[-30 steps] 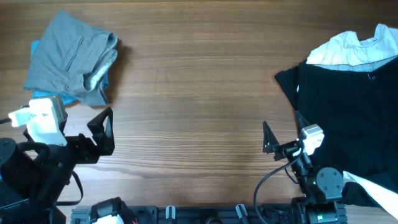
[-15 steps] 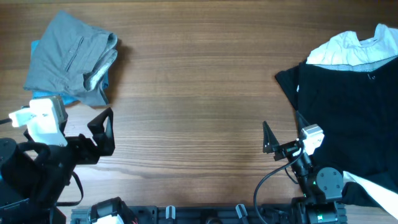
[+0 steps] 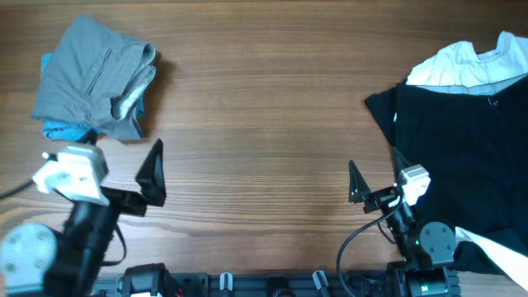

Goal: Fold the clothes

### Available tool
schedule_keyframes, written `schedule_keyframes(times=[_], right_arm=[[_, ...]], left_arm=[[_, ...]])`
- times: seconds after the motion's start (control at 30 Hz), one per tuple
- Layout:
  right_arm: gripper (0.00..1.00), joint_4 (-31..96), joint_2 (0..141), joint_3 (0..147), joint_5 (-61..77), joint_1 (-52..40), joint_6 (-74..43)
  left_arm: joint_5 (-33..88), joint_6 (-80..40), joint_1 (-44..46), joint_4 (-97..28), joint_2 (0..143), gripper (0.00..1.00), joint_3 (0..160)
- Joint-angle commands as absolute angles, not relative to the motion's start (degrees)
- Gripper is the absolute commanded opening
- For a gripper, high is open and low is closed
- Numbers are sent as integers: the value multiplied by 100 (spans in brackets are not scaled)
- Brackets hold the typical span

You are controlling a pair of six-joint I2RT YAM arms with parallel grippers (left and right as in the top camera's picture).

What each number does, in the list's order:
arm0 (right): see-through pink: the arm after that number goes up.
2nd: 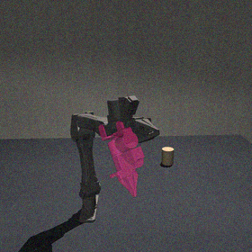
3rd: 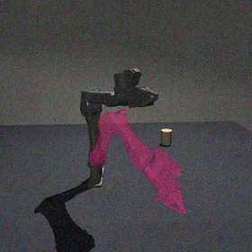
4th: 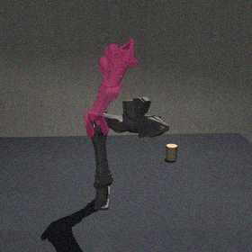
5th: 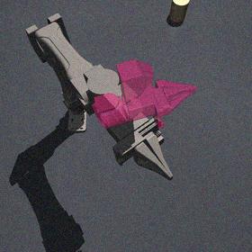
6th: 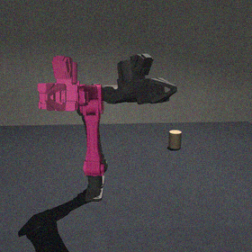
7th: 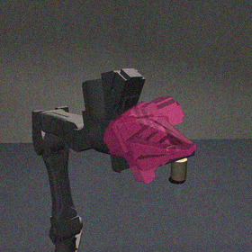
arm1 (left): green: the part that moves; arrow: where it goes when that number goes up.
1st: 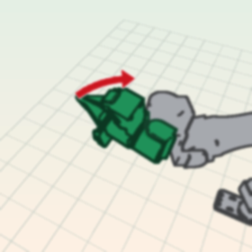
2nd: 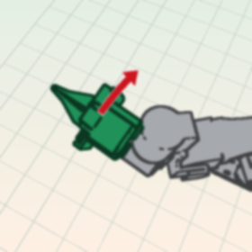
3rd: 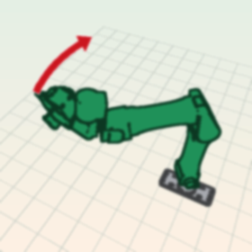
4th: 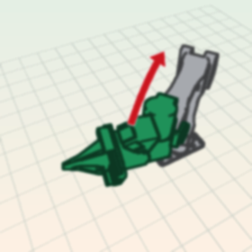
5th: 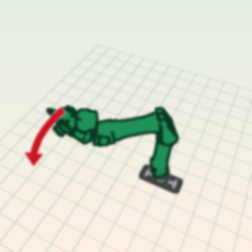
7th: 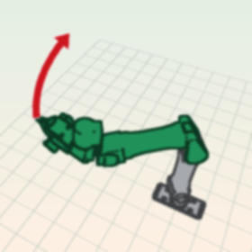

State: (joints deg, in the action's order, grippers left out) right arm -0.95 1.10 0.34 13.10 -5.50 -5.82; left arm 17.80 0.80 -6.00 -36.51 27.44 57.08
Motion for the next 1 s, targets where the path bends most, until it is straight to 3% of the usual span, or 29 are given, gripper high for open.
schedule_keyframes(times=[0.0, 0.33, 0.73, 0.97], right_arm=[[100, -126, 21, 30, 1402, -528, -657], [100, -126, 21, 30, 1402, -528, -657], [100, -126, 21, 30, 1402, -528, -657], [100, -126, 21, 30, 1402, -528, -655]], left_arm=[[1594, 86, -534, -3183, 2010, 100, 4545], [1656, 62, -436, -1752, 1, 100, 1743], [1774, 64, -346, 54, 19, 100, 126], [1772, 67, -342, -12, 19, 100, 34]])
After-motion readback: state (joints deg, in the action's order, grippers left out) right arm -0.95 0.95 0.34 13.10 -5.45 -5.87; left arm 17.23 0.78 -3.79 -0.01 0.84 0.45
